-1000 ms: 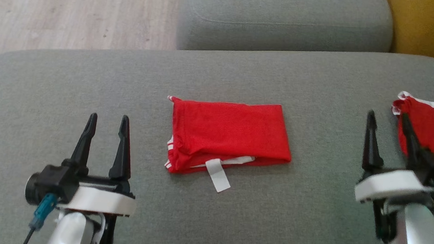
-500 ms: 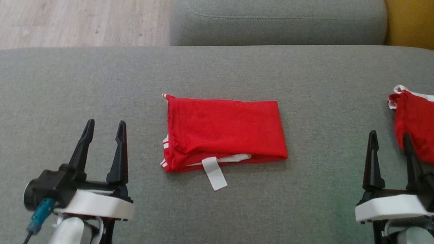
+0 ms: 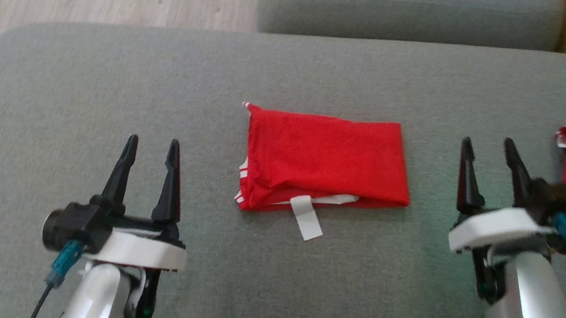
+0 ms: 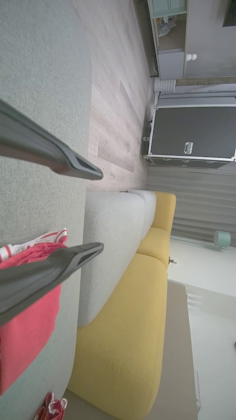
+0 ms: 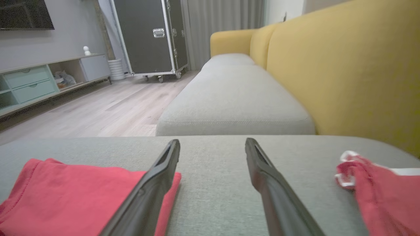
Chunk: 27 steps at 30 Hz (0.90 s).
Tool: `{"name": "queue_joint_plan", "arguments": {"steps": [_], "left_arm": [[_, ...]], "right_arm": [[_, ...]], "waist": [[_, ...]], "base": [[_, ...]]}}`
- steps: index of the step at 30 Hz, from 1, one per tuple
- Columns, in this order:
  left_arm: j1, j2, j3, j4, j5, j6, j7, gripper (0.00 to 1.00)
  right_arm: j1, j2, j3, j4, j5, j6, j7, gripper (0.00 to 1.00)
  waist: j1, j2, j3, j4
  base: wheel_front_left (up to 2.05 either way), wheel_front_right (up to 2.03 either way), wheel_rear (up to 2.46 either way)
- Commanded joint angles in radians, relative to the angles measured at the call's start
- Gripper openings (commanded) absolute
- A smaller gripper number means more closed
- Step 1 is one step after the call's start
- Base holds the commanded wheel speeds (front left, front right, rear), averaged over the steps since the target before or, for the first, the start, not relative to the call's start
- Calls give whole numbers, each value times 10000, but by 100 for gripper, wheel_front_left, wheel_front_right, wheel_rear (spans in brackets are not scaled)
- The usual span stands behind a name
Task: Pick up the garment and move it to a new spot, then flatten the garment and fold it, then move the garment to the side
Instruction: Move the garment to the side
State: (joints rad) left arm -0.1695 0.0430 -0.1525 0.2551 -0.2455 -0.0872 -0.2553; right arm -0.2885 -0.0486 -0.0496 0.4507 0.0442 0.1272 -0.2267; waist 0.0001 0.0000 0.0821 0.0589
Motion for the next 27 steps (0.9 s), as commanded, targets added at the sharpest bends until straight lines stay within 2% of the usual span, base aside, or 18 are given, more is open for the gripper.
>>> {"name": "queue_joint_plan", "arguments": {"steps": [1,11,18,19,20,21,27], "left_arm": [[-568,72,198,-298,40,-11,-65,100],[-1410,72,-253,133,16,-157,-65,100],[-1654,72,-330,167,-21,-181,-65,100],[-1647,72,-355,151,-32,-167,-65,100],[-1634,72,-357,145,-32,-162,-65,100],[-1615,72,-350,139,-28,-153,-65,100],[-1445,72,-331,129,6,-116,-65,100]], "right_arm": [[-626,-17,335,2,137,35,197,100],[-2257,-17,1292,2913,738,35,1701,100],[-2783,-17,1482,4832,1078,35,2103,100],[-2891,-17,1769,5139,1239,35,2066,96],[-2939,-17,1921,5252,1321,35,2026,44],[-2996,-17,2074,5332,1306,35,1935,0],[-3314,-16,2302,5504,435,35,970,0]], "waist": [[-1,0,325,301],[-1,0,1048,1098],[-1,0,1119,1439],[-1,0,1111,1478],[-1,0,1100,1479],[-1,0,1089,1466],[-1,0,851,1149]], "base": [[0,0,0],[0,0,0],[0,0,0],[0,0,0],[0,0,0],[0,0,0],[0,0,0]]}}
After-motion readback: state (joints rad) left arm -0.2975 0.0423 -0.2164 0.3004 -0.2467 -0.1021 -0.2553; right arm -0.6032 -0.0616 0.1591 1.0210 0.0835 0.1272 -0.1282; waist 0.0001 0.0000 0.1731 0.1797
